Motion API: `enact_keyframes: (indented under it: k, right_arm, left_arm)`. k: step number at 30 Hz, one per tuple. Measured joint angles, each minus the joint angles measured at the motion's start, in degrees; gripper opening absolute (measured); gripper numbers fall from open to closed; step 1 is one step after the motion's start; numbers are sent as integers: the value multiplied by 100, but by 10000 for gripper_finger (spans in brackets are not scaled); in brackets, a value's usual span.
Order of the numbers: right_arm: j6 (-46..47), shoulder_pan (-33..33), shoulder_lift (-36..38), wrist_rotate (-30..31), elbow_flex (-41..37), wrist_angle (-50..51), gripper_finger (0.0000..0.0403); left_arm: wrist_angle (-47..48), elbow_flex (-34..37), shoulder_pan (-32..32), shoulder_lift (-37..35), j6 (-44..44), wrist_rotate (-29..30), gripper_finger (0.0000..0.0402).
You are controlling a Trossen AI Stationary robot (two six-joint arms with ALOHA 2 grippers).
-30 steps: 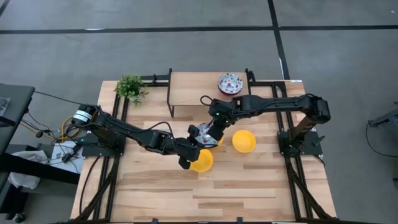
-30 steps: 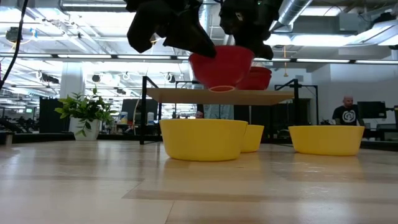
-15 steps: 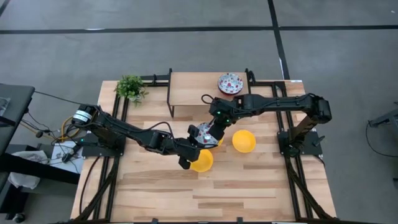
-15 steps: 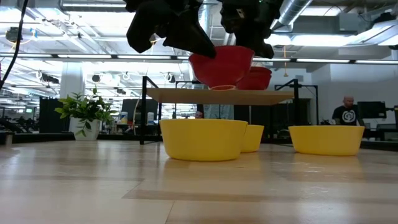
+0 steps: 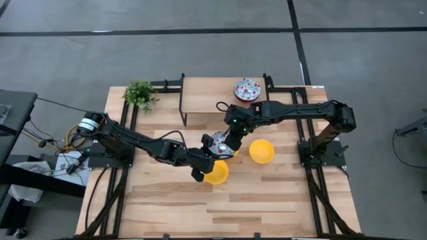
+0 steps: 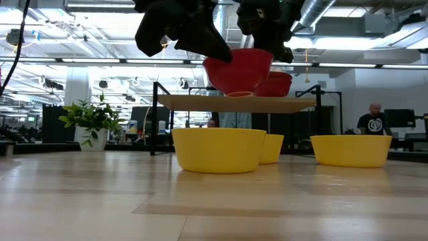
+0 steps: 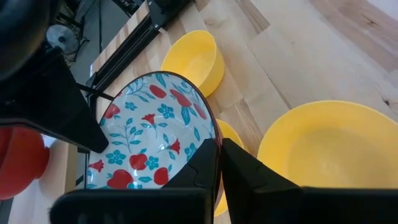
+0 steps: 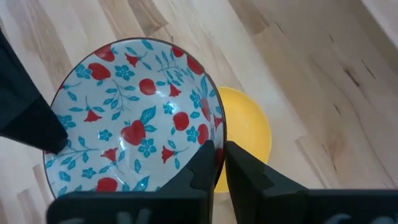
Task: Pick & Place Mini bowls
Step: Stack the white patterned bowl on top of the stacked white patterned bowls on the shelf
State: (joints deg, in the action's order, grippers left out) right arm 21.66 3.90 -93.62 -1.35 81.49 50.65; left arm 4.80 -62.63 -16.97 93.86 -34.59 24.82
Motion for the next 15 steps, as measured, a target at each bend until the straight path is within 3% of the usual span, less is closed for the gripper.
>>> enact_keyframes:
  k: [8,15]
  right_arm:
    - [8,-4,-12,-41,-4,9,57]
    - [42,-4,-33,44,-8,-25,54]
  left_arm:
    - [-1,0,4,-11,-1,73,11]
    - [-4,0,7,-11,-1,81,11]
